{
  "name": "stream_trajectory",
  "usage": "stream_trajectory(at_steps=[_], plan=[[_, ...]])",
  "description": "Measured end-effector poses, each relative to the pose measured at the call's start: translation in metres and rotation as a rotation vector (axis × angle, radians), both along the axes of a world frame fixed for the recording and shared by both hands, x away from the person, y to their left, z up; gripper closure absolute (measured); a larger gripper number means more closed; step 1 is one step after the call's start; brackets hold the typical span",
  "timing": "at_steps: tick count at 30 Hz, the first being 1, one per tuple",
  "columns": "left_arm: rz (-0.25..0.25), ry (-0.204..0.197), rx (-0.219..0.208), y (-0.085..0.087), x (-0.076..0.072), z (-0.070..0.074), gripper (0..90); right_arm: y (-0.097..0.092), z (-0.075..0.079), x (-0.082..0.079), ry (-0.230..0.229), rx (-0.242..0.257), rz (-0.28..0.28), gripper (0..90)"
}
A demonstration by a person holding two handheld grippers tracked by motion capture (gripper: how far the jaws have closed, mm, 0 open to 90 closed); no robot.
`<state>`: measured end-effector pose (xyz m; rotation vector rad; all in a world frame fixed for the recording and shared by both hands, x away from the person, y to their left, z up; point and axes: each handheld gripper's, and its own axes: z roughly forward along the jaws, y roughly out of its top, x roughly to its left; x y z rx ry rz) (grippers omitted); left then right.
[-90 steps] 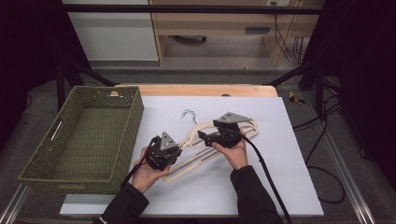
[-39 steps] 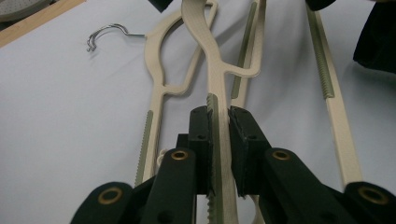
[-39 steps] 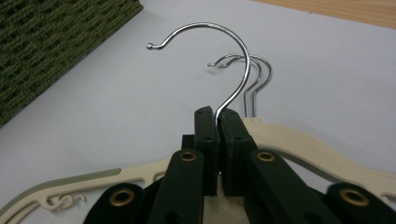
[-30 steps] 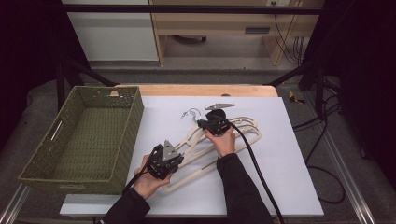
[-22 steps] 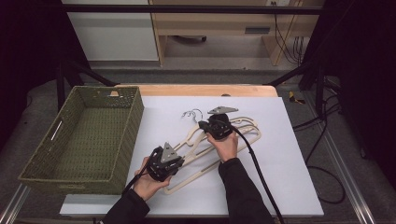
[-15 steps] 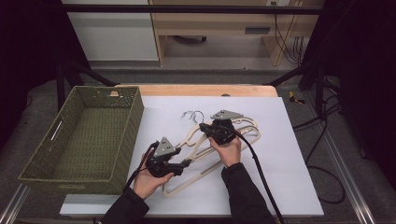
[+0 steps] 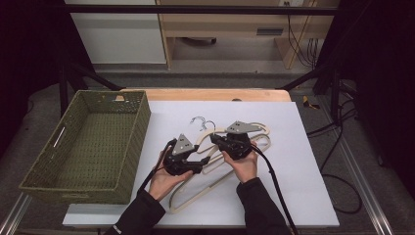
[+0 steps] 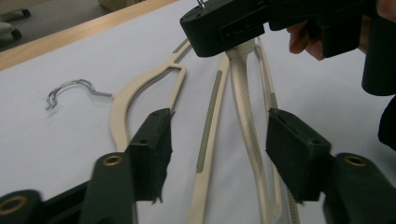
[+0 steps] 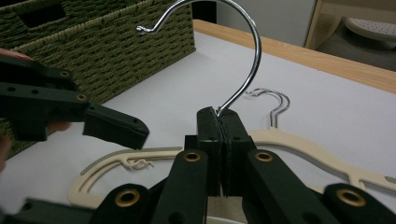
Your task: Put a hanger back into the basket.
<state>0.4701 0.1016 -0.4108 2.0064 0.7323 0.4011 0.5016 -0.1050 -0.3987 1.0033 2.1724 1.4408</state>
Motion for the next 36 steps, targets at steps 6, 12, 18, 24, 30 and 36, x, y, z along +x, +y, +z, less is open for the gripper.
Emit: stream_trajectory(at_steps=[6,12,18,24,30,36], plan=[[-0.036,0.026,-0.002,-0.007,0.003,-0.002,52.5,-0.004,0.001,-0.005,-0.007,0.008,0.004,89.2],[-0.066,0.076,0.023,-0.016,0.002,-0.007,62.1,-0.006,0.001,-0.008,-0.01,0.013,0.018,89.2],[-0.068,0.104,-0.001,-0.02,0.001,-0.007,76.8,-0.007,0.003,-0.013,-0.011,0.016,0.023,89.1],[-0.069,0.099,-0.004,-0.021,-0.006,-0.003,81.2,-0.012,0.006,-0.019,-0.015,0.022,0.039,88.8],[-0.066,0.094,-0.033,-0.021,-0.013,0.002,85.2,-0.017,0.013,-0.03,-0.028,0.031,0.042,86.0],[-0.069,0.063,-0.024,-0.021,-0.021,0.007,85.5,-0.027,0.023,-0.047,-0.05,0.082,0.051,73.5]])
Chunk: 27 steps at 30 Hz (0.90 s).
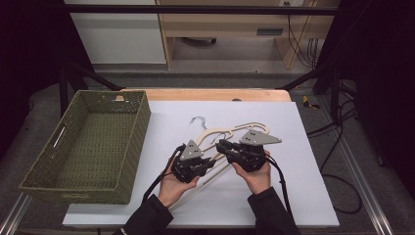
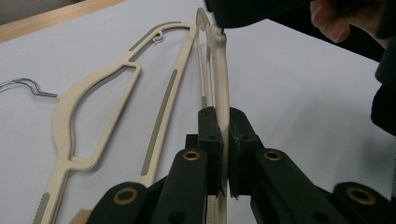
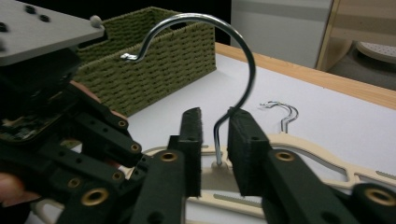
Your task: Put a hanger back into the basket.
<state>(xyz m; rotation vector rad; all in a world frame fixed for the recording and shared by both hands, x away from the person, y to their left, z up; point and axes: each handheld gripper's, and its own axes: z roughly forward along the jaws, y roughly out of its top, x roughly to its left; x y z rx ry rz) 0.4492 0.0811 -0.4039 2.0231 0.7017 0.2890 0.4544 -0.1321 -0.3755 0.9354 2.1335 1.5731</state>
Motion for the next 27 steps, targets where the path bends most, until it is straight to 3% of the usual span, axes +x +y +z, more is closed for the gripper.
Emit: stream_trajectory(at_steps=[6,9,10,11,15,16,20,21,27], plan=[[0.009,-0.015,-0.012,0.004,-0.002,0.007,85.5,-0.016,0.004,-0.014,-0.029,0.005,-0.013,61.1],[0.014,-0.031,-0.024,0.009,-0.004,0.016,85.5,-0.031,0.003,-0.02,-0.049,0.016,-0.033,45.8],[0.014,-0.031,-0.024,0.009,-0.004,0.016,85.5,-0.031,0.003,-0.02,-0.049,0.016,-0.033,45.8],[0.016,-0.037,-0.024,0.011,-0.005,0.018,85.5,-0.038,0.001,-0.021,-0.042,0.025,-0.044,37.5],[0.029,-0.058,-0.027,0.016,-0.007,0.031,85.5,-0.046,-0.002,-0.022,-0.034,0.012,-0.07,28.8],[0.029,-0.066,-0.027,0.019,-0.007,0.035,85.5,-0.051,-0.005,-0.024,-0.037,-0.014,-0.08,23.4],[0.043,-0.102,-0.038,0.032,-0.009,0.057,85.5,-0.059,-0.01,-0.028,-0.039,-0.037,-0.101,17.0],[0.043,-0.102,-0.038,0.032,-0.009,0.057,85.5,-0.062,-0.011,-0.029,-0.04,-0.041,-0.102,16.0],[0.063,-0.13,-0.045,0.057,-0.009,0.087,85.5,-0.074,-0.014,-0.033,-0.02,-0.026,-0.137,11.7]])
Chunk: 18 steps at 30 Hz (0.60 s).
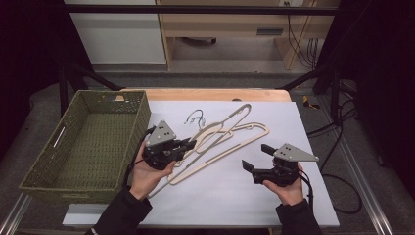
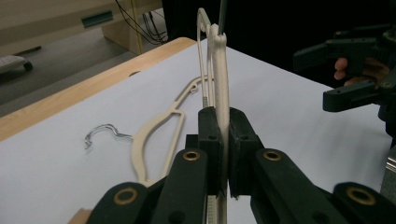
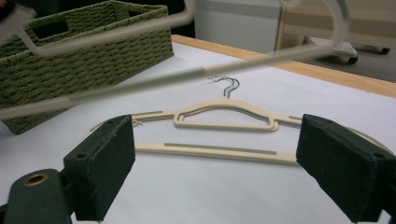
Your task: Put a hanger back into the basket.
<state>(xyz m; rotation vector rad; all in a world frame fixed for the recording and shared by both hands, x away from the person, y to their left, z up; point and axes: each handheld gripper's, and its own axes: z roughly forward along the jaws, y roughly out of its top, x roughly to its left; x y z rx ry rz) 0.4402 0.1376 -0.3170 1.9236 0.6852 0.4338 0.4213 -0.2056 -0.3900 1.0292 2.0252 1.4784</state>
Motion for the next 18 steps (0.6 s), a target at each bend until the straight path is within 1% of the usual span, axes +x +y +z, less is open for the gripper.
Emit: stream_trajectory(at_steps=[4,5,6,7,9,10,11,12,13,15,18], plan=[[0.018,-0.023,-0.003,0.016,-0.001,0.016,85.5,-0.005,-0.002,-0.001,-0.003,-0.008,-0.016,9.5],[0.018,-0.023,-0.003,0.016,-0.001,0.016,85.5,-0.006,-0.002,-0.002,-0.008,-0.004,-0.017,8.6],[0.028,-0.034,-0.009,0.025,-0.002,0.025,85.5,-0.007,-0.002,-0.002,-0.009,-0.002,-0.024,8.3],[0.028,-0.034,-0.009,0.025,-0.002,0.025,85.6,-0.008,-0.002,-0.002,-0.008,-0.002,-0.028,8.0],[0.044,-0.044,-0.008,0.035,-0.003,0.033,85.6,-0.01,-0.003,-0.002,-0.008,-0.005,-0.033,7.5],[0.059,-0.051,-0.008,0.046,-0.002,0.039,85.5,-0.012,-0.004,-0.003,-0.003,-0.006,-0.041,6.9],[0.067,-0.052,-0.005,0.052,-0.002,0.042,85.6,-0.013,-0.005,-0.002,-0.003,-0.005,-0.043,6.5],[0.076,-0.055,-0.012,0.058,-0.002,0.045,85.6,-0.014,-0.005,-0.002,-0.002,-0.009,-0.041,6.2],[0.076,-0.055,-0.012,0.058,-0.002,0.045,85.5,-0.014,-0.005,-0.002,-0.002,-0.009,-0.041,6.2],[0.099,-0.055,-0.017,0.076,0.001,0.051,85.5,-0.017,-0.006,-0.002,0.001,-0.005,-0.049,5.3],[0.118,-0.058,-0.018,0.092,0.004,0.056,85.5,-0.018,-0.007,-0.002,0.006,0.001,-0.056,4.7]])
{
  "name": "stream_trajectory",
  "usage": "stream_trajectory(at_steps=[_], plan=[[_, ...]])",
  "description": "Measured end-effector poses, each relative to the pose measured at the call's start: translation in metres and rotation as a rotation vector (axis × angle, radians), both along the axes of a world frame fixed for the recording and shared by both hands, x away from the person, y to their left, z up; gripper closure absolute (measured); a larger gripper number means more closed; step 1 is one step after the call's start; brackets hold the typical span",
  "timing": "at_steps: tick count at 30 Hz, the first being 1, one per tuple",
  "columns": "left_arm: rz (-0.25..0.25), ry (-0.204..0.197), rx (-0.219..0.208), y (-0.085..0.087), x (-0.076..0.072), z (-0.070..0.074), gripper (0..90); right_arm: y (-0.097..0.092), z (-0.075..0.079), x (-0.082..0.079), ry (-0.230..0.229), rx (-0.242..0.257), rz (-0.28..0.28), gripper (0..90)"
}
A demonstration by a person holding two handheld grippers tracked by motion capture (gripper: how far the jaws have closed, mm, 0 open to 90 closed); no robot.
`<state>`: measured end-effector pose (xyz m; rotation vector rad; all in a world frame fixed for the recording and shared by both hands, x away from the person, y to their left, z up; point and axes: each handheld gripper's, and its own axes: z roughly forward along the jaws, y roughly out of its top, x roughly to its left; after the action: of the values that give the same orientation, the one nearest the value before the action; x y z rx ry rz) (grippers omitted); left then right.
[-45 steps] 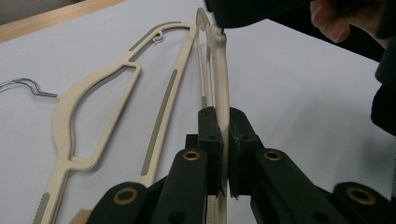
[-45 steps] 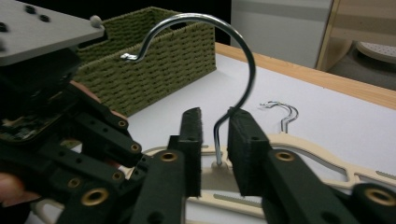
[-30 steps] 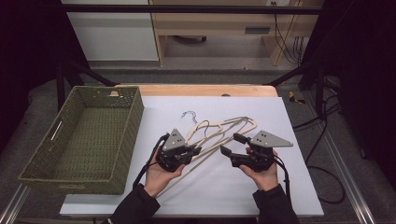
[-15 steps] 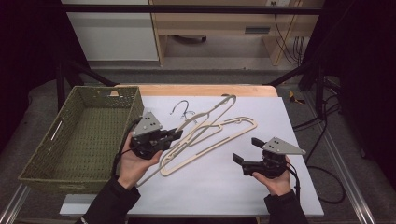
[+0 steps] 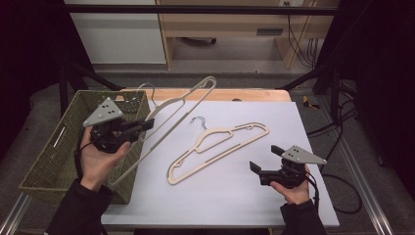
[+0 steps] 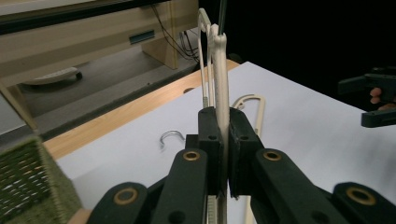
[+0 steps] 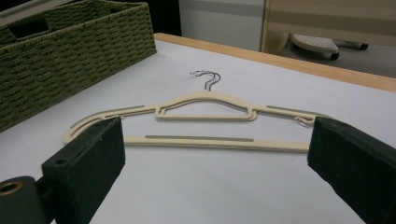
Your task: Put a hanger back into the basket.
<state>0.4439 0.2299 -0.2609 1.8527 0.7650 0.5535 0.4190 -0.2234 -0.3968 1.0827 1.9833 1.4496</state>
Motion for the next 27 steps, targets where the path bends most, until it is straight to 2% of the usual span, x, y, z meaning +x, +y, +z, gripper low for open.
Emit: stream_trajectory(at_steps=[6,7,12,17,27], plan=[[0.032,0.005,-0.005,0.021,0.004,0.006,85.6,0.0,-0.001,0.001,0.001,-0.005,-0.004,4.3],[0.042,0.008,0.003,0.028,0.006,0.008,85.5,-0.001,-0.002,0.001,0.006,-0.009,-0.005,4.3],[0.061,0.009,0.026,0.041,0.011,0.009,85.5,-0.001,-0.002,0.001,0.008,-0.014,-0.008,4.2],[0.092,0.002,0.041,0.061,0.017,0.007,85.5,-0.001,-0.003,0.002,0.007,-0.02,-0.002,4.2],[0.117,0.022,0.057,0.092,0.027,-0.001,85.5,-0.001,-0.004,0.002,0.013,-0.024,-0.004,4.2]])
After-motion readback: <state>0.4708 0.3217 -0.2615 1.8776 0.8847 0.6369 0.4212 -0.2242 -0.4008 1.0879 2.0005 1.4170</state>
